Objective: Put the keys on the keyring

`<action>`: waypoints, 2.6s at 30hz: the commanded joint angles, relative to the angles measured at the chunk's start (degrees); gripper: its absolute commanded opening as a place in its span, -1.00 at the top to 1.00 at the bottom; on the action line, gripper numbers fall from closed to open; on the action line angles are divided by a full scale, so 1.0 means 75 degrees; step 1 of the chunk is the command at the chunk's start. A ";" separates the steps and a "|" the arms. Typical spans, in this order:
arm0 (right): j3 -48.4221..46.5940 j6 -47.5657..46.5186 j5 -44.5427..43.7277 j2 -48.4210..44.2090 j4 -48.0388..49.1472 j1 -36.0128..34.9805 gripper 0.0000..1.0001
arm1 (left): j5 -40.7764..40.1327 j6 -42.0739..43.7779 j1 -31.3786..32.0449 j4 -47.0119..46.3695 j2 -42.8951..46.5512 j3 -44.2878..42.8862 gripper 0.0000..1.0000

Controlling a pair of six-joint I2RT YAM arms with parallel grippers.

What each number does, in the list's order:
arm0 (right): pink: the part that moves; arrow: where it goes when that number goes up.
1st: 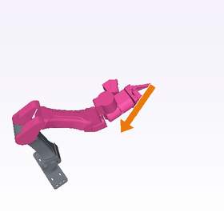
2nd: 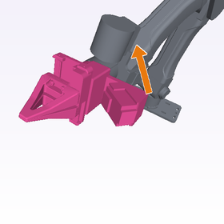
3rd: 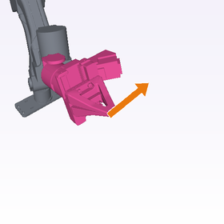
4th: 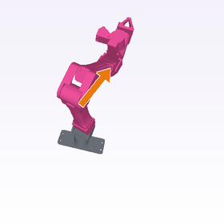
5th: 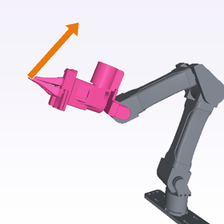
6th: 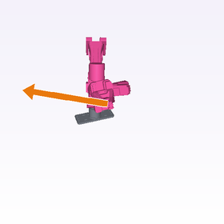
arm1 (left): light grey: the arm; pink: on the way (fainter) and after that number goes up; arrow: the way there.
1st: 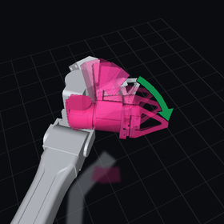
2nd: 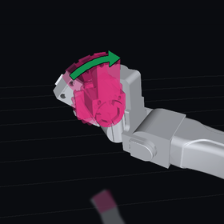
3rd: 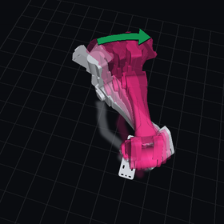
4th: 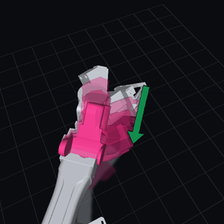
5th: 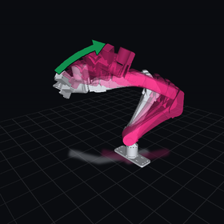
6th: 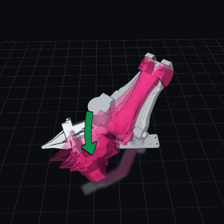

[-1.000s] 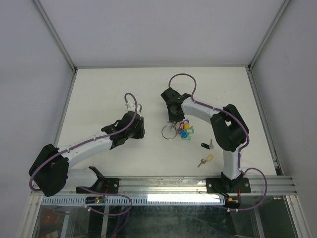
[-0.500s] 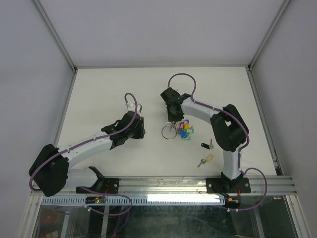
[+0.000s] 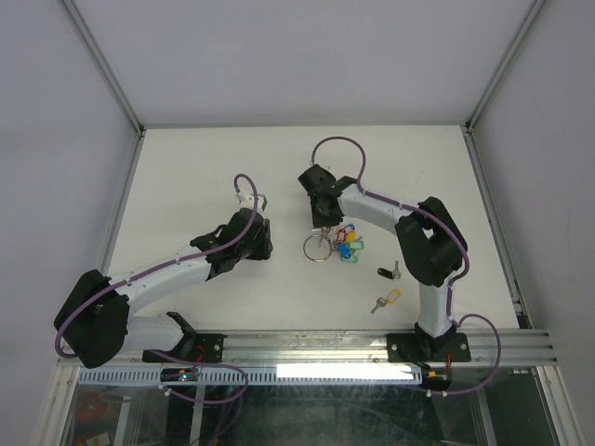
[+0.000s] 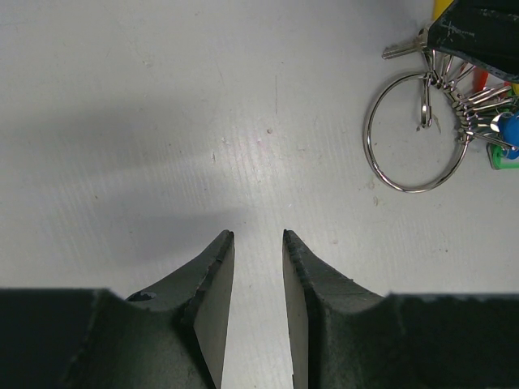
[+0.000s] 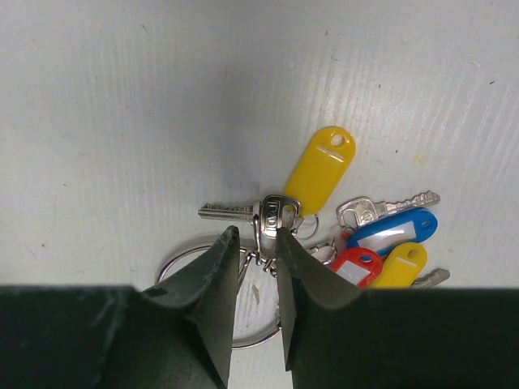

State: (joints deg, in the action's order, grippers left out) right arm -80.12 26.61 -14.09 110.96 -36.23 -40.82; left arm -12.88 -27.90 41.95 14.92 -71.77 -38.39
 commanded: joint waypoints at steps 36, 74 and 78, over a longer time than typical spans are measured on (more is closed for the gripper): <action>-0.0513 -0.0233 0.0038 0.0276 -0.0070 -0.0019 0.98 | 0.0262 -0.0030 0.0010 -0.0438 -0.0025 -0.0119 0.42; 0.1199 0.0330 0.2150 -0.1900 0.1566 0.0813 1.00 | 0.3699 0.1278 0.0016 -0.6551 -0.3382 -0.0047 -0.12; 0.1245 0.0354 0.2206 -0.1904 0.1606 0.0843 1.00 | 0.4003 0.1142 0.0017 -0.6699 -0.3604 -0.0248 0.08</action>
State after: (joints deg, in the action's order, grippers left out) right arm -71.33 28.47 1.23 100.57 -26.96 -34.98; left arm 13.45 -19.97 41.95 -29.65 -98.08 -37.12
